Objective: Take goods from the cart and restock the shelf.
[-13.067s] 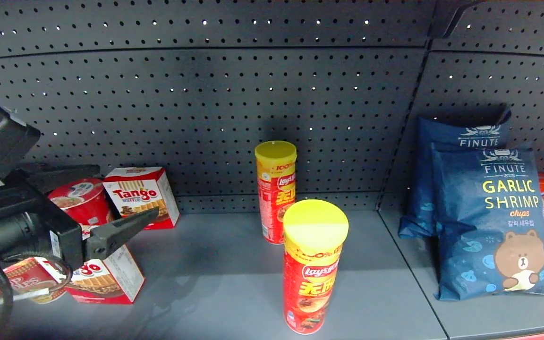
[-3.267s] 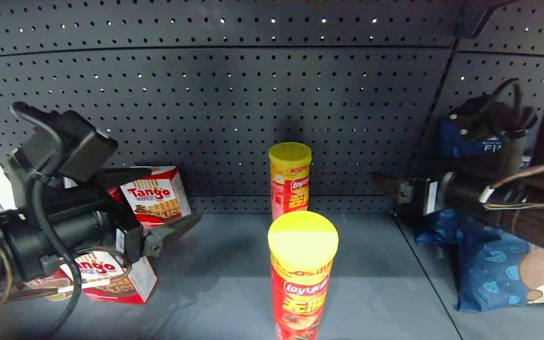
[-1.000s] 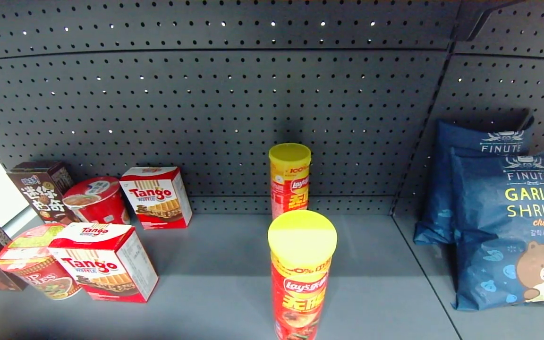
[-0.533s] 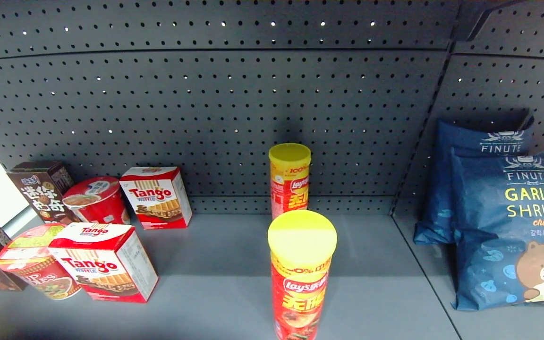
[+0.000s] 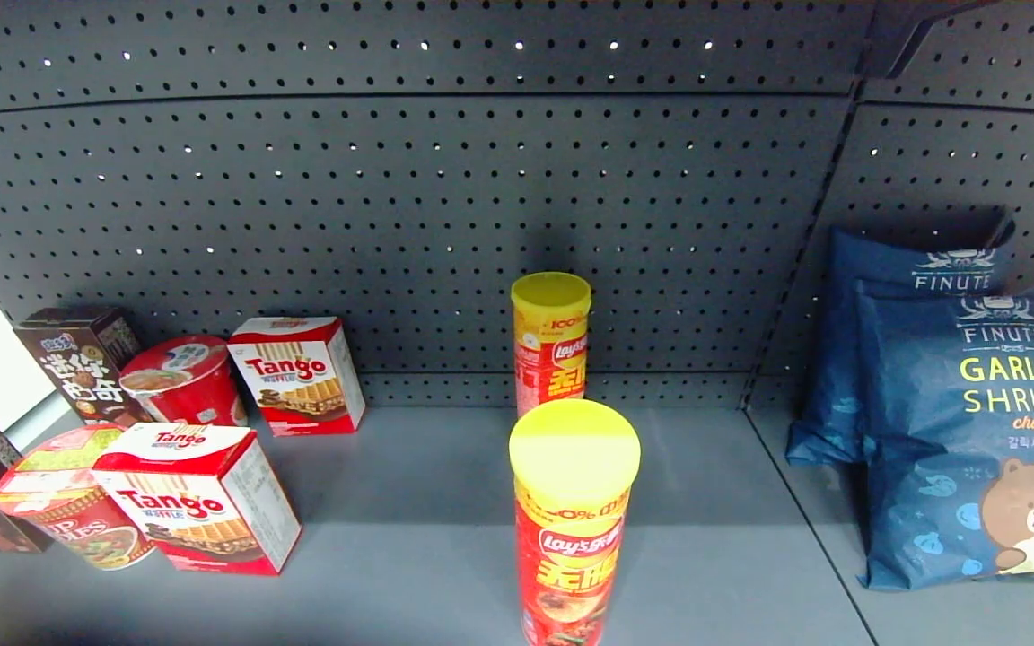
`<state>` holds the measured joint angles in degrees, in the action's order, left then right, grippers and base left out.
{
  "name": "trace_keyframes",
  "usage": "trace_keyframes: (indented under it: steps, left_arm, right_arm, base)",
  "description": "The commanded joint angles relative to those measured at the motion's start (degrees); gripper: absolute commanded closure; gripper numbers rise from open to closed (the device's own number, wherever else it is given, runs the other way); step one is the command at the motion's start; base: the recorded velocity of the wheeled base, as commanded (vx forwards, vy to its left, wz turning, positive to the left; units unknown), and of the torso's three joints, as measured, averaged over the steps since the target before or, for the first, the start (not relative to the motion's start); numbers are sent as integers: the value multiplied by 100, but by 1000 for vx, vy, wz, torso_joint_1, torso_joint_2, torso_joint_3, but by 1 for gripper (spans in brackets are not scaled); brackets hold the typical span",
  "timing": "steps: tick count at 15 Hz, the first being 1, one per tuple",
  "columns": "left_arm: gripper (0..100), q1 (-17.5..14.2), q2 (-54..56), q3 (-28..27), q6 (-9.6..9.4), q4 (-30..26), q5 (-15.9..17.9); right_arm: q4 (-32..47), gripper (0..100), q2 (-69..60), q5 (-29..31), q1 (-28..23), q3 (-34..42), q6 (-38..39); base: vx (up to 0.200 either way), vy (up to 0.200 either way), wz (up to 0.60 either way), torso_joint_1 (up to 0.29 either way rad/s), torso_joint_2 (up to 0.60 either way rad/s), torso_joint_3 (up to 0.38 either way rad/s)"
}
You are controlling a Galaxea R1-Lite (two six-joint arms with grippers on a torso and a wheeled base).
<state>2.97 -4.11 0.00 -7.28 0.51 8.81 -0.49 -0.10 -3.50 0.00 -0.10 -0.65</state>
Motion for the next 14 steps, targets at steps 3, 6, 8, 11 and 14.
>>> trace_keyframes:
  steps: [3, 6, 8, 11, 14]
  left_arm:
    - [0, -306, 323, 0, 113, -34, -486]
    - [0, -289, 349, 0, 649, -42, -495]
    - [0, -289, 349, 0, 631, -34, -512]
    - [0, -280, 358, 0, 666, -42, -802]
    - [0, -289, 358, 0, 701, -34, -776]
  right_arm:
    - [5, 0, 10, 51, 0, 10, 73]
    - [5, 0, 10, 60, 0, 10, 73]
    - [5, 0, 10, 60, 0, 10, 73]
    - [5, 0, 10, 51, 0, 10, 73]
    - [40, 0, 10, 69, 9, 10, 73]
  base:
    - [0, 0, 0, 0, 0, 0]
    - [0, 0, 0, 0, 0, 0]
    - [0, 0, 0, 0, 0, 0]
    - [0, 0, 0, 0, 0, 0]
    - [0, 0, 0, 0, 0, 0]
